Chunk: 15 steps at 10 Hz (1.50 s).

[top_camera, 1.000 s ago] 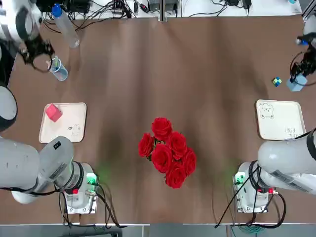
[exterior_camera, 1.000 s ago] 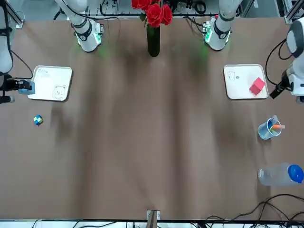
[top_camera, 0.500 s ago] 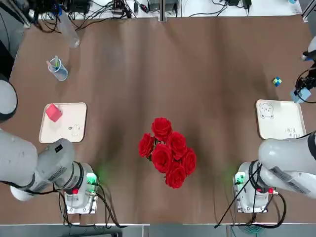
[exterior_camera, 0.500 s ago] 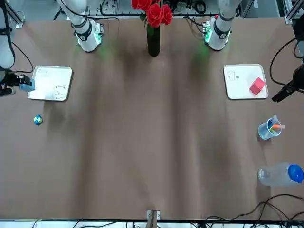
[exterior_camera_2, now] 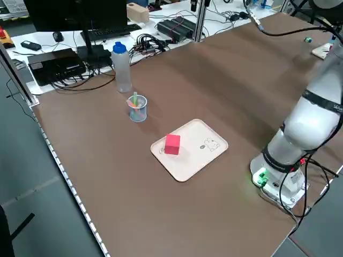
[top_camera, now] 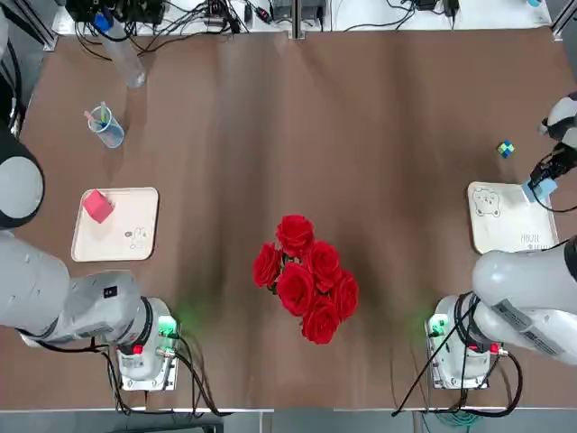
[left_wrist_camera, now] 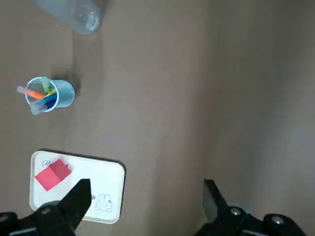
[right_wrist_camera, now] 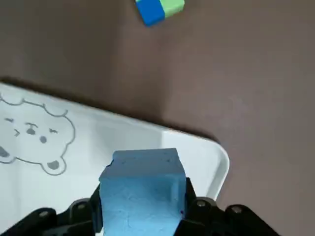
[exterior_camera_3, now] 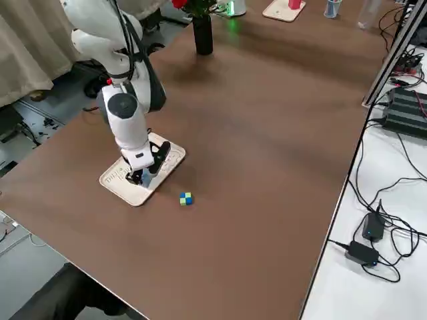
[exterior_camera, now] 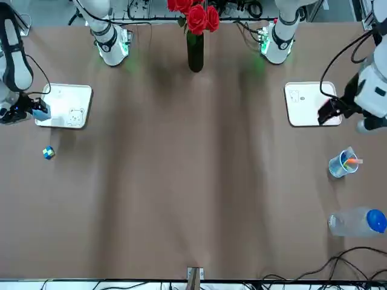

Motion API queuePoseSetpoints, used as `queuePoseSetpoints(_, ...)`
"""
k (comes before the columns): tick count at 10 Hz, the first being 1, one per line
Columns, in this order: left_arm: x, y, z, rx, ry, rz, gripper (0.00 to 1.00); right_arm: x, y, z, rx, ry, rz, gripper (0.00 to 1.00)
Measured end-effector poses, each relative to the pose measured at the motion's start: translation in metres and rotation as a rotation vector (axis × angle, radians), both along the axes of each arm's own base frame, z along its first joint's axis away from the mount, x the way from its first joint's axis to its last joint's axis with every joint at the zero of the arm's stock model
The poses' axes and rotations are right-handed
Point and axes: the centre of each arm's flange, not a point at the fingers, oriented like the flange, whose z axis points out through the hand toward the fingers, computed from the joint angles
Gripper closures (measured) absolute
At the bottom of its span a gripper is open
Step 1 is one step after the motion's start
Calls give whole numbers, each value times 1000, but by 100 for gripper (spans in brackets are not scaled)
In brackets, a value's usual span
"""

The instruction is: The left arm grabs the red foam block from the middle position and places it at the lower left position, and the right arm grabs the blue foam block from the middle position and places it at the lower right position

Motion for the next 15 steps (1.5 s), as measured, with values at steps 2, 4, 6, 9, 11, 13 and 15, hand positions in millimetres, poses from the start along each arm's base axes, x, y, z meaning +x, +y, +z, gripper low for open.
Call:
queuePoseSetpoints(2, -5, -11, 0, 5, 28, -76, 0, -9, -10, -12, 8, 2, 21, 38)
queuePoseSetpoints(4, -5, -9, 3, 4, 24, -73, 0, -17, -15, -16, 19, 9, 45, 36)
queuePoseSetpoints(6, -4, -3, 5, 4, 22, -64, 0, -25, -12, -22, 35, 22, 53, 34)
queuePoseSetpoints(9, -4, -1, 5, -32, 27, -52, 0, -36, -5, -33, 48, 29, 60, 8)
queuePoseSetpoints(11, -2, 8, 10, -47, 18, -33, 0, -34, -6, -32, 49, 28, 75, 0)
queuePoseSetpoints(13, -2, 9, 12, -47, 12, -32, 0, -22, -10, -11, 88, 80, 104, 0)
queuePoseSetpoints(15, -2, 9, 12, -35, 12, -37, 0, 24, -13, 65, 124, 156, 133, 0)
